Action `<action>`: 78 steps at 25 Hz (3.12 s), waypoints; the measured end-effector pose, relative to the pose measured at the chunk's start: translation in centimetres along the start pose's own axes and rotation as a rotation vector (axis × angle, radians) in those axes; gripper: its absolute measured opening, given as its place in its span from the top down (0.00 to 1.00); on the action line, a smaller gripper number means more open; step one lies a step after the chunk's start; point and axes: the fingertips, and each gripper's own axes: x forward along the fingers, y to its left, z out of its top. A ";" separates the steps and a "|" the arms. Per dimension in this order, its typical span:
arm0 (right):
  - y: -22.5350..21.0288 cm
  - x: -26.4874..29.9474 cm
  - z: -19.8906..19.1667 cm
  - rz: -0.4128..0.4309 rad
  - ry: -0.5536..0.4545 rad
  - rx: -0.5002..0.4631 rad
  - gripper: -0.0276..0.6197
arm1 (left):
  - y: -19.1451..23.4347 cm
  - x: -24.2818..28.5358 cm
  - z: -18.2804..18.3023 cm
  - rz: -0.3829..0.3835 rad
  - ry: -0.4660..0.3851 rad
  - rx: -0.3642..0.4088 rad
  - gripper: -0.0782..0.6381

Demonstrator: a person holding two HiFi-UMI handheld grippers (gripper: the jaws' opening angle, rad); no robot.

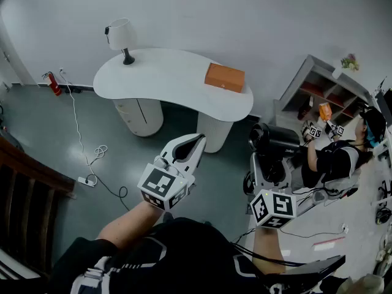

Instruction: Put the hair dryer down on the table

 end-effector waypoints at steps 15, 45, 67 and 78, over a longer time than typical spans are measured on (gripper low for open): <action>0.6 0.1 -0.1 -0.016 0.003 -0.003 0.55 | 0.7 -0.7 -0.2 0.013 0.003 0.009 0.88; 10.9 5.4 0.9 0.051 -0.018 -0.011 0.54 | 11.2 -8.3 0.0 0.122 -0.012 -0.002 0.88; 19.9 9.9 0.0 0.192 -0.003 -0.030 0.54 | 17.7 -14.5 -0.6 0.256 -0.009 -0.005 0.88; 20.9 16.3 -0.2 0.291 0.017 -0.022 0.55 | 21.9 -11.7 -1.0 0.331 0.024 -0.012 0.88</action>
